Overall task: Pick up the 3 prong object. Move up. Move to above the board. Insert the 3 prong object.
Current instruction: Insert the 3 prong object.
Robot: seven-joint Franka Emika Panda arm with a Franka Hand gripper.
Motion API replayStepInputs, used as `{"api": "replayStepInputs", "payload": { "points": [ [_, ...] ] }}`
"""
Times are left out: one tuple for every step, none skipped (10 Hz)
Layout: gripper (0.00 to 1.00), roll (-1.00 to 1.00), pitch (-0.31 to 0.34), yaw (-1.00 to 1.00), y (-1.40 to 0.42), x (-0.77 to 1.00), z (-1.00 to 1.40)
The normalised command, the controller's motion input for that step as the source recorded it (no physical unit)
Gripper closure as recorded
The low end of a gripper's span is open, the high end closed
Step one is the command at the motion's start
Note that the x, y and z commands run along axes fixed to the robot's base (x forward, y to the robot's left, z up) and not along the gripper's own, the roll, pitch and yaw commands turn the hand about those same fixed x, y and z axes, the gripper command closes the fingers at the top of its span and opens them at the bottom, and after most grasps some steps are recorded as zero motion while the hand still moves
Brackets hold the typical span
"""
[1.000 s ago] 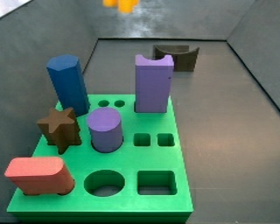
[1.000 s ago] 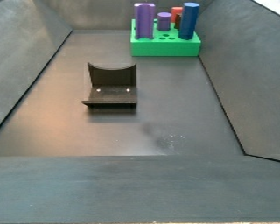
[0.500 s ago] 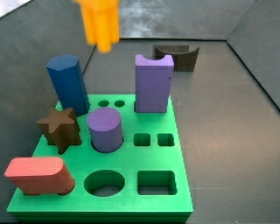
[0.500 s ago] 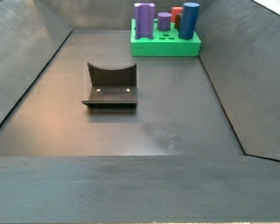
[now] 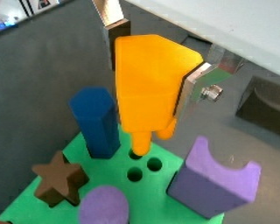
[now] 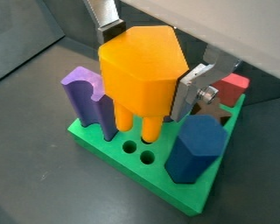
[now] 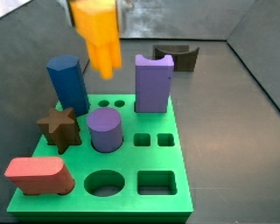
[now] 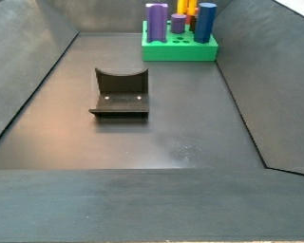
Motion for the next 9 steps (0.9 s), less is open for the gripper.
{"api": "replayStepInputs", "payload": {
  "points": [
    [1.00,0.10,0.000,-0.09,-0.08,0.00,-0.26],
    [1.00,0.23,0.014,-0.32,-0.07,-0.06,-0.29],
    [1.00,0.20,0.050,-0.53,-0.02,-0.10,-0.35],
    [1.00,0.02,0.016,-0.57,-0.03,0.00,-0.39],
    [1.00,-0.02,-0.003,-0.33,-0.01,0.00,-0.36],
    [1.00,-0.06,-0.020,-0.11,0.00,0.00,-0.33],
    [1.00,-0.08,-0.027,0.00,0.00,0.00,-0.33],
    [1.00,-0.02,-0.043,0.00,0.00,-0.09,-0.20],
    [1.00,-0.04,-0.073,0.02,0.00,-0.11,-0.26]
  ]
}}
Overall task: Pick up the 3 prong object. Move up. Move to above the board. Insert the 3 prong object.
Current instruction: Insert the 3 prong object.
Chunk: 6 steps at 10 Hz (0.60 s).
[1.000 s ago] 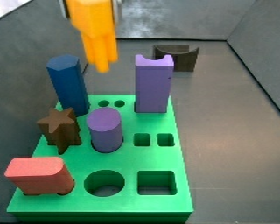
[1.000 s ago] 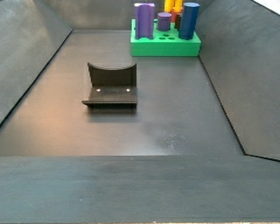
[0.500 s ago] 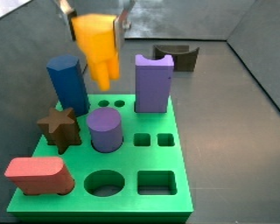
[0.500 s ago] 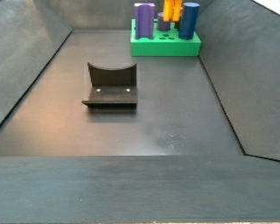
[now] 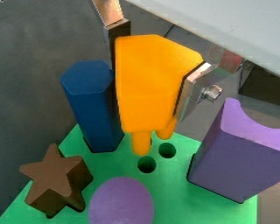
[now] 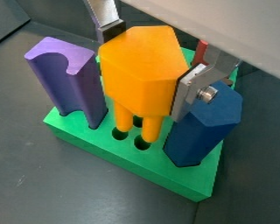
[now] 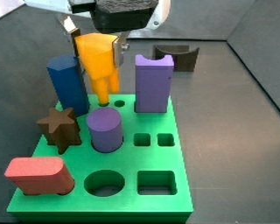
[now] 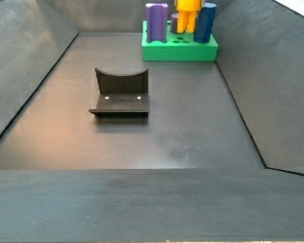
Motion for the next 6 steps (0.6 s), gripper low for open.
{"api": "replayStepInputs", "payload": {
  "points": [
    [1.00,-0.03,-0.064,0.00,0.00,0.00,-0.39],
    [1.00,0.00,-0.041,0.00,-0.01,0.00,-0.40],
    [1.00,0.08,0.000,-0.10,0.00,0.00,-0.31],
    [1.00,0.00,0.000,-0.34,0.00,-0.17,-0.15],
    [1.00,-0.01,-0.031,-0.21,0.00,-0.17,-0.11],
    [1.00,-0.02,0.000,-0.12,-0.07,0.16,-0.13]
  ]
}}
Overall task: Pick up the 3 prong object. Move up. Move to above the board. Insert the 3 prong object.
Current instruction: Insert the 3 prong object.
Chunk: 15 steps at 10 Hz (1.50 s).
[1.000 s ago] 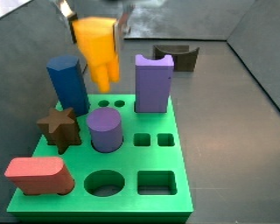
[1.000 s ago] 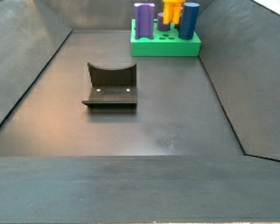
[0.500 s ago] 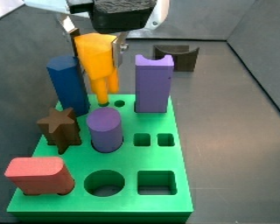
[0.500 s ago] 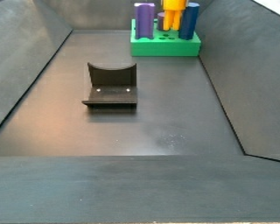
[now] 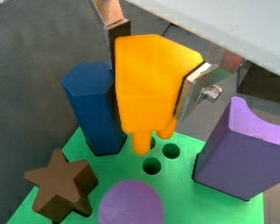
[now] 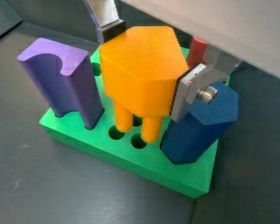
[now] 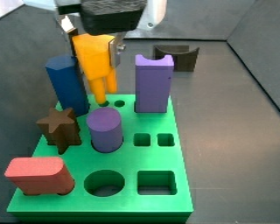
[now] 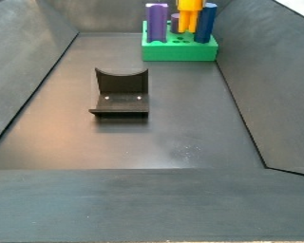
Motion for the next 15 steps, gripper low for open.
{"api": "replayStepInputs", "payload": {
  "points": [
    [1.00,0.00,0.053,-0.12,-0.08,0.40,-0.16],
    [1.00,0.00,0.077,-0.10,-0.06,0.43,-0.15],
    [1.00,0.00,0.080,-0.08,-0.04,0.43,-0.17],
    [1.00,0.00,0.059,-0.07,-0.02,0.33,-0.17],
    [1.00,0.01,0.046,-0.06,0.00,0.27,-0.15],
    [1.00,0.01,0.059,-0.06,0.00,0.24,-0.09],
    [1.00,0.00,0.024,-0.06,0.00,0.13,-0.11],
    [1.00,0.00,0.000,-0.09,0.00,0.00,-0.10],
    [1.00,0.00,0.000,-0.13,0.00,-0.10,-0.08],
    [1.00,0.00,0.000,-0.16,0.03,-0.24,-0.09],
    [1.00,0.00,0.000,-0.14,0.00,-0.12,-0.11],
    [1.00,0.00,0.000,-0.10,0.00,-0.04,-0.12],
    [1.00,0.00,0.000,-0.07,0.00,-0.01,-0.12],
    [1.00,0.00,0.000,-0.11,0.03,-0.08,-0.12],
    [1.00,-0.01,0.000,-0.23,0.02,-0.11,-0.16]
  ]
}}
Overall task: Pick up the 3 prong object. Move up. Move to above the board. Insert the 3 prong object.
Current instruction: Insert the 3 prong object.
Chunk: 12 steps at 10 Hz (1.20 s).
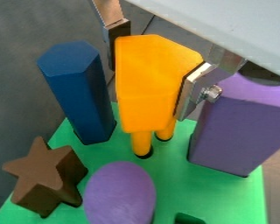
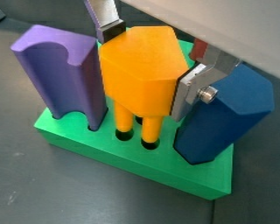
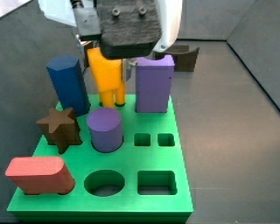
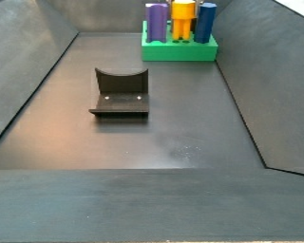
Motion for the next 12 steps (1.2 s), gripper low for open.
{"api": "replayStepInputs", "payload": {
  "points": [
    [1.00,-0.01,0.000,-0.26,0.00,-0.05,-0.20],
    [1.00,-0.05,0.000,-0.22,0.00,0.00,-0.21],
    [1.00,-0.05,0.000,-0.15,0.00,0.00,-0.23],
    [1.00,0.00,0.000,0.00,0.00,0.09,-0.29],
    [1.00,0.00,0.000,0.06,0.02,0.08,-0.29],
    [1.00,0.00,-0.003,0.17,0.04,0.11,-0.30],
    [1.00,0.00,-0.006,0.20,0.05,0.12,-0.31],
    [1.00,0.00,-0.013,0.19,0.06,0.11,-0.30],
    [1.00,0.00,-0.031,0.17,0.01,0.06,-0.32],
    [1.00,0.00,-0.056,0.11,0.00,0.02,-0.32],
    [1.00,0.00,-0.080,0.12,0.00,0.00,-0.35],
    [1.00,0.00,-0.137,0.18,0.00,0.00,-0.43]
  ]
}}
